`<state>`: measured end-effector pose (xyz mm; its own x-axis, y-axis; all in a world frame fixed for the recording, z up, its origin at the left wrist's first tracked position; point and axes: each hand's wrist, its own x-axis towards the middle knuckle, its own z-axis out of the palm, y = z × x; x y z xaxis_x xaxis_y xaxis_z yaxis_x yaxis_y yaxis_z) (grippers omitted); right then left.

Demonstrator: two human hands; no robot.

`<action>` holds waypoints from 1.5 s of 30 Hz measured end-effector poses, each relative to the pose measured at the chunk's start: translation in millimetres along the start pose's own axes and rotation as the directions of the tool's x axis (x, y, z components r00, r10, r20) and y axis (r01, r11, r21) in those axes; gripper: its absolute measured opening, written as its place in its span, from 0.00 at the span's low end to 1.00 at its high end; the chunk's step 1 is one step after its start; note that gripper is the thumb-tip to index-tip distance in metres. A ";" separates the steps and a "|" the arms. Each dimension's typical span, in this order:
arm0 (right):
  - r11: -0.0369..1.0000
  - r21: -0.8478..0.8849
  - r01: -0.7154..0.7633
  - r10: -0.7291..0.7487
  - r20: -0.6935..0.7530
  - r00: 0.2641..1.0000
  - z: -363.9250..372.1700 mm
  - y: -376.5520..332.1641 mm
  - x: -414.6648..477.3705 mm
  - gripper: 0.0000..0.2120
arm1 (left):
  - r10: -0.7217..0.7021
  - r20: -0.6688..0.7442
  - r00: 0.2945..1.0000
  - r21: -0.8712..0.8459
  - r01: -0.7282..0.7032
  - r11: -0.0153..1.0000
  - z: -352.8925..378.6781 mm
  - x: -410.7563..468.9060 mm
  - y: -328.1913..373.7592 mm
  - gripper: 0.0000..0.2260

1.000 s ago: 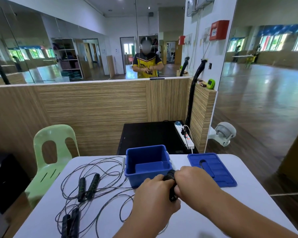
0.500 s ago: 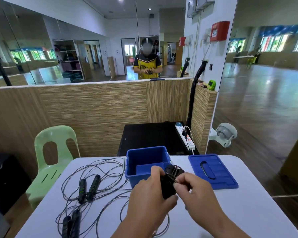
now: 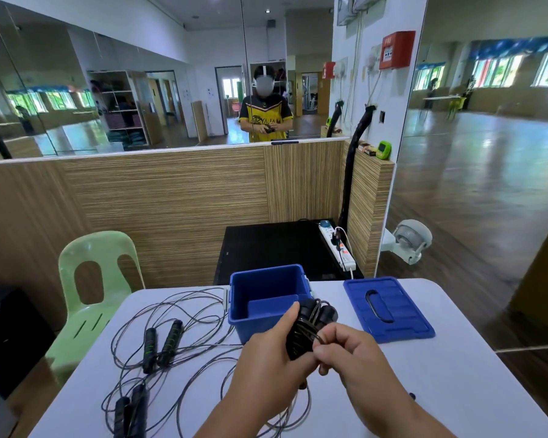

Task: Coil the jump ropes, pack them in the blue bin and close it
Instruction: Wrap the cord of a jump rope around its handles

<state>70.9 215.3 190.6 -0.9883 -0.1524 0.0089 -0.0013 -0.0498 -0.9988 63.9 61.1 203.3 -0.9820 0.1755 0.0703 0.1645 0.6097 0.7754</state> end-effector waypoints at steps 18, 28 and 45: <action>0.997 0.066 0.037 -0.037 0.009 0.999 -7.8 -0.1 3.9 0.11 | -0.024 0.019 1.000 -0.064 0.025 0.998 2.1 7.3 -5.2 0.31; 0.833 -0.504 0.230 -0.343 -0.143 0.928 -14.5 14.0 -0.8 0.11 | -0.078 0.035 0.996 -0.114 0.082 0.990 5.0 3.9 -10.2 0.34; 0.969 0.113 -0.221 0.242 -0.233 0.942 -0.1 29.7 4.8 0.06 | -0.114 -0.090 0.989 -0.308 0.081 0.948 23.3 2.6 -20.4 0.29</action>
<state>66.0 213.2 161.1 -0.9667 0.0747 -0.2447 0.2343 -0.1263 -0.9639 60.1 67.2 173.1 -0.9987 0.0344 0.0375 0.0473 0.3546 0.9338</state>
